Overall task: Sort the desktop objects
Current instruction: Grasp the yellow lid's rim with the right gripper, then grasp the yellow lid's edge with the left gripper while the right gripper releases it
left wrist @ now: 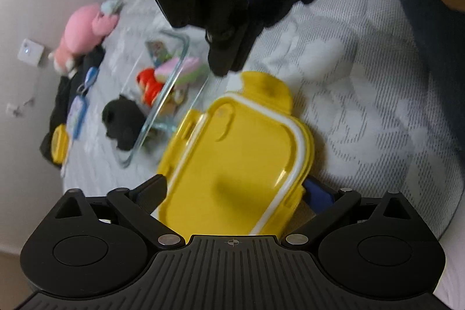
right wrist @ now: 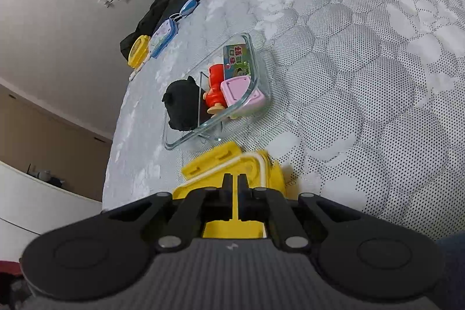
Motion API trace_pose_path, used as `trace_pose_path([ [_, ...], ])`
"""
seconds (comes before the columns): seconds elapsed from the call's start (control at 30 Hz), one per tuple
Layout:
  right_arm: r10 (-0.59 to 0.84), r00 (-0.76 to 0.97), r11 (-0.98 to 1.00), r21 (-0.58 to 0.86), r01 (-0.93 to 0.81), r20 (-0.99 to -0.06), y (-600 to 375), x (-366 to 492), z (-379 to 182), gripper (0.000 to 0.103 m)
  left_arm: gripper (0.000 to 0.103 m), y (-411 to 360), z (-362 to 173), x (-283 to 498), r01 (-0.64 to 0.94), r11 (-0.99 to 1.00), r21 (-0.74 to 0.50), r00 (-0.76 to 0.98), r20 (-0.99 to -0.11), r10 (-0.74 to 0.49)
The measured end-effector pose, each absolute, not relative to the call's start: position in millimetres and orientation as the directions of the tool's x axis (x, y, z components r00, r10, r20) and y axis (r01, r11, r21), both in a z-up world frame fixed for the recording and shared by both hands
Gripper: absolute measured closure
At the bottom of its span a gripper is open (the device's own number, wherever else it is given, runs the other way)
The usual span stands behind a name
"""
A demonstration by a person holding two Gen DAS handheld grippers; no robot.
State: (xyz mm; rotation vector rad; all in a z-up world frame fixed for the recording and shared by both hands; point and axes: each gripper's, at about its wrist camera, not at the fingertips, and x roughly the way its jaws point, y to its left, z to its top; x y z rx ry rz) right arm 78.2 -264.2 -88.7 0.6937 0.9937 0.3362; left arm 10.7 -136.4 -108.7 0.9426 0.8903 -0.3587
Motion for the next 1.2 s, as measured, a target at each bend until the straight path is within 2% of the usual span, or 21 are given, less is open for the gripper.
trace_pose_path([
  [0.03,0.558,0.516,0.738,0.673,0.048,-0.650,-264.0,78.0,-89.5,0.100,0.038,-135.7,-109.2,13.5,0.636,0.578,0.511,0.578,-0.812,0.081],
  [0.1,0.554,0.518,0.739,0.672,0.054,-0.652,-264.1,77.9,-89.9,0.100,0.059,-132.6,-110.9,19.9,0.644,0.623,0.445,0.518,-0.852,0.074],
  [0.13,0.538,0.524,0.748,0.661,0.063,-0.660,-264.5,77.8,-89.3,0.099,0.059,-130.2,-111.1,22.2,0.640,0.642,0.422,0.498,-0.864,0.071],
  [0.17,0.506,0.525,0.771,0.631,0.079,-0.684,-264.1,78.3,-88.8,0.094,0.059,-125.6,-109.0,22.6,0.638,0.654,0.406,0.491,-0.869,0.060],
  [0.2,0.471,0.514,0.799,0.593,0.096,-0.717,-262.9,79.9,-89.1,0.090,0.055,-120.3,-105.9,22.1,0.636,0.662,0.396,0.488,-0.871,0.052],
  [0.3,0.436,0.434,0.853,0.516,0.080,-0.788,-251.1,92.1,-94.8,0.073,0.018,-102.2,-93.8,19.7,0.629,0.680,0.376,0.489,-0.872,0.030],
  [0.33,0.442,0.409,0.860,0.507,0.060,-0.798,-245.1,96.9,-97.2,0.058,0.012,-97.1,-88.1,18.4,0.620,0.687,0.380,0.503,-0.864,0.024],
  [0.37,0.446,0.385,0.867,0.497,0.039,-0.808,-239.0,101.7,-99.7,0.051,0.011,-91.9,-82.4,17.1,0.610,0.694,0.383,0.517,-0.856,0.018],
  [0.5,0.306,0.323,0.946,0.325,0.005,-0.896,-218.2,121.8,-113.6,0.051,0.009,-65.5,-59.6,18.0,0.567,0.744,0.352,0.535,-0.845,-0.008],
  [0.57,0.306,0.292,0.948,0.317,-0.013,-0.906,-212.7,131.3,-122.1,0.049,0.009,-52.9,-50.7,20.3,0.545,0.772,0.328,0.534,-0.845,-0.018],
  [0.63,0.324,0.300,0.943,0.331,-0.029,-0.897,-209.7,138.1,-126.7,0.049,0.008,-47.3,-51.4,22.2,0.533,0.788,0.307,0.520,-0.854,-0.019],
  [0.7,0.349,0.328,0.934,0.353,-0.047,-0.878,-206.5,142.1,-128.9,0.053,0.008,-41.8,-52.2,24.2,0.521,0.804,0.286,0.505,-0.863,-0.021],
  [0.73,0.362,0.329,0.930,0.363,-0.061,-0.872,-203.7,142.1,-129.6,0.069,0.008,-39.0,-52.6,25.2,0.515,0.812,0.276,0.498,-0.867,-0.021],
  [0.77,0.375,0.330,0.925,0.372,-0.074,-0.866,-200.7,142.0,-130.2,0.078,0.008,-36.2,-53.0,26.2,0.508,0.819,0.265,0.491,-0.871,-0.022],
  [0.87,0.384,0.374,0.923,0.361,-0.133,-0.844,-194.8,132.9,-119.4,0.086,0.007,-35.3,-54.8,25.1,0.508,0.817,0.273,0.490,-0.872,-0.013],
  [1.0,0.460,0.424,0.884,0.447,-0.135,-0.780,-205.5,126.4,-89.3,0.092,0.004,-48.3,-52.0,15.2,0.534,0.779,0.328,0.534,-0.846,-0.010],
  [1.13,0.452,0.424,0.889,0.431,-0.151,-0.784,-205.0,122.2,-69.1,0.092,0.004,-64.4,-45.6,7.7,0.555,0.758,0.344,0.559,-0.828,-0.034],
  [1.2,0.449,0.421,0.892,0.422,-0.160,-0.788,-199.4,122.2,-65.9,0.092,0.004,-71.8,-40.5,1.7,0.582,0.752,0.310,0.543,-0.836,-0.076],
])
